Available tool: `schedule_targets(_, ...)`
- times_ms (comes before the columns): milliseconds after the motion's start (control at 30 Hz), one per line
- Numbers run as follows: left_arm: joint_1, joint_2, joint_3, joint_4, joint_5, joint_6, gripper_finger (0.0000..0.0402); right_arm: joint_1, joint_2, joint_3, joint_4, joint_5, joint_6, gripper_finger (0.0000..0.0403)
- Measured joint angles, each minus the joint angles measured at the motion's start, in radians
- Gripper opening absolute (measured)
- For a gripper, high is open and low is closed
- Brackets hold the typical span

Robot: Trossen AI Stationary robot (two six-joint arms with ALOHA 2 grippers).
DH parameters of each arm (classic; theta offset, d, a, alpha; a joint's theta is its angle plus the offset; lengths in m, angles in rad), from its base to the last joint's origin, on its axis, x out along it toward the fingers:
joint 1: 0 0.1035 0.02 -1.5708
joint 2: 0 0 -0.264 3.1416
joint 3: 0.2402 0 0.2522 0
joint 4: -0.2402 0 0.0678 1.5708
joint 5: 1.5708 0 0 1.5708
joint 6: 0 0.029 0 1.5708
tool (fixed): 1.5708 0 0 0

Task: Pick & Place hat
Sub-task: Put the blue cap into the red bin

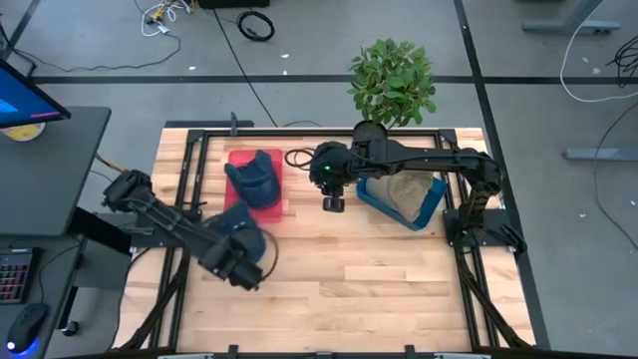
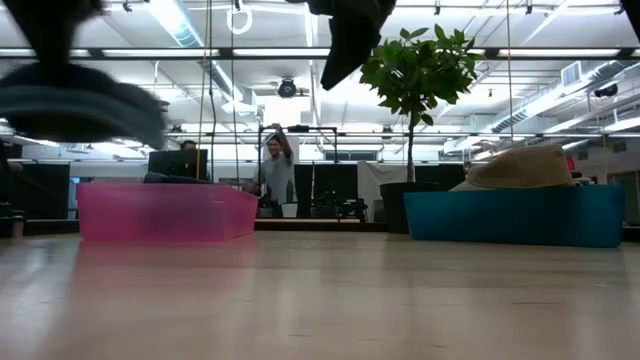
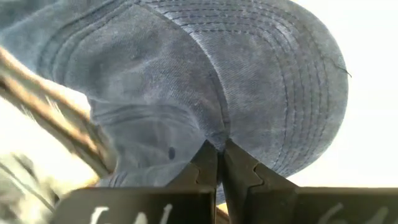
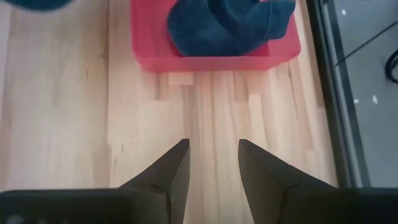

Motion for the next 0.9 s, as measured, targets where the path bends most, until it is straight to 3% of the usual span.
schedule_targets(100,0.063,-0.006,0.006,-0.011,-0.080,0.256,0.0007,0.000,0.000,0.000,0.001,0.000,0.013,0.0139)
schedule_targets(267,0.203,-0.005,0.005,-0.012,-0.225,0.447,0.0008,0.000,0.000,0.000,-0.054,0.000,0.044,0.0139)
schedule_targets(500,0.448,-0.005,-0.037,0.045,-0.254,0.702,0.0006,0.000,0.000,0.000,-0.128,0.000,0.091,0.0139)
schedule_targets(700,0.611,-0.005,-0.206,0.339,-0.215,0.948,0.0006,0.000,0.000,0.000,-0.204,0.000,0.120,0.0139)
schedule_targets(900,0.671,-0.005,-0.368,0.599,-0.188,1.142,0.0008,0.000,0.000,0.000,-0.268,0.060,0.164,0.0139)
